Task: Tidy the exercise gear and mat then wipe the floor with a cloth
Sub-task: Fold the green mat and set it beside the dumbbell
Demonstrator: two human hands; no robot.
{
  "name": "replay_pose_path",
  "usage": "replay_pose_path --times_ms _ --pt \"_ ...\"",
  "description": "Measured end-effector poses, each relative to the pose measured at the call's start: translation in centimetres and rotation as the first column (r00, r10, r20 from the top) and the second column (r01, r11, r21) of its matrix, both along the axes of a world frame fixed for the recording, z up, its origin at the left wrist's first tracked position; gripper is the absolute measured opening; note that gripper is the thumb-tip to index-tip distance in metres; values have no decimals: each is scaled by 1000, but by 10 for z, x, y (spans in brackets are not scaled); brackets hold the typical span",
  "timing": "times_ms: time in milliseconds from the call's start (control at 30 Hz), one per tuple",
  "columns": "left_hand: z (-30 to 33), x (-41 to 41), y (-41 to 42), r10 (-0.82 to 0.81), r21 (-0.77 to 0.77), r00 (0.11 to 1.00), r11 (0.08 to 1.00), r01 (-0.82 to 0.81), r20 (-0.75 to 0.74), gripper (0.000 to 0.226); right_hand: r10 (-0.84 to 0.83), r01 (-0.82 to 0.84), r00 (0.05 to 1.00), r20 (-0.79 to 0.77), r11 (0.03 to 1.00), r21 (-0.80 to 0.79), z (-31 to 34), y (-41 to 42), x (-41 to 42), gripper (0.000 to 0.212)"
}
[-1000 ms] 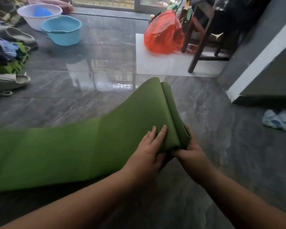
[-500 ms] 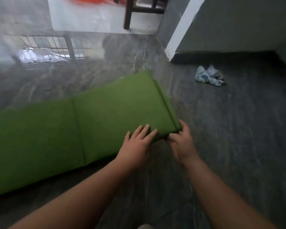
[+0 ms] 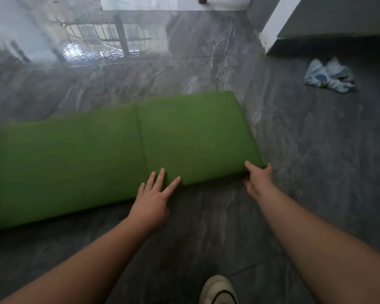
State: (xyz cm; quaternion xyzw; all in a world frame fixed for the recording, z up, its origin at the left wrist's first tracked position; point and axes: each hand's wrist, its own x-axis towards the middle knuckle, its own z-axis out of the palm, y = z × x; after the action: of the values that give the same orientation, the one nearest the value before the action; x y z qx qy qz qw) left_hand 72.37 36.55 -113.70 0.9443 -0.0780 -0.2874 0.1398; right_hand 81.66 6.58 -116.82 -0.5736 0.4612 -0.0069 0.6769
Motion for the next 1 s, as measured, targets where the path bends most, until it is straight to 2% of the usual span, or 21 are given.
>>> replay_pose_path --times_ms 67,167,333,433,533,700,833,933,1000 --pt "-4 -2 1 12 -14 1000 1000 -12 1 96 26 -27 999 -33 999 -23 -5 -1 0 74" --pt "-7 -3 -4 15 6 1000 1000 -15 4 97 26 -30 998 -48 996 -80 -5 -3 2 63" --pt "-4 -6 -29 -33 11 999 999 33 11 96 -192 193 981 -27 981 13 -5 -27 16 62" --pt "-2 -2 -48 -69 -36 997 997 67 -45 94 -239 241 970 -41 970 36 -12 -51 6 52" --pt "-2 1 -50 -64 -50 996 997 61 -64 92 -226 223 974 28 972 72 16 -40 0 45" --pt "16 8 -41 29 -174 999 985 -21 43 83 -212 200 961 175 976 83 55 -13 -7 55" --pt "53 22 -45 -4 -256 975 965 63 222 91 -81 90 950 303 996 -16 95 13 -25 53" --pt "90 30 -47 20 -338 960 938 80 281 88 65 -22 928 368 993 -120 125 30 -46 55" --pt "115 32 -43 62 -427 952 901 75 298 82 211 -118 898 386 961 -250 147 46 -59 61"
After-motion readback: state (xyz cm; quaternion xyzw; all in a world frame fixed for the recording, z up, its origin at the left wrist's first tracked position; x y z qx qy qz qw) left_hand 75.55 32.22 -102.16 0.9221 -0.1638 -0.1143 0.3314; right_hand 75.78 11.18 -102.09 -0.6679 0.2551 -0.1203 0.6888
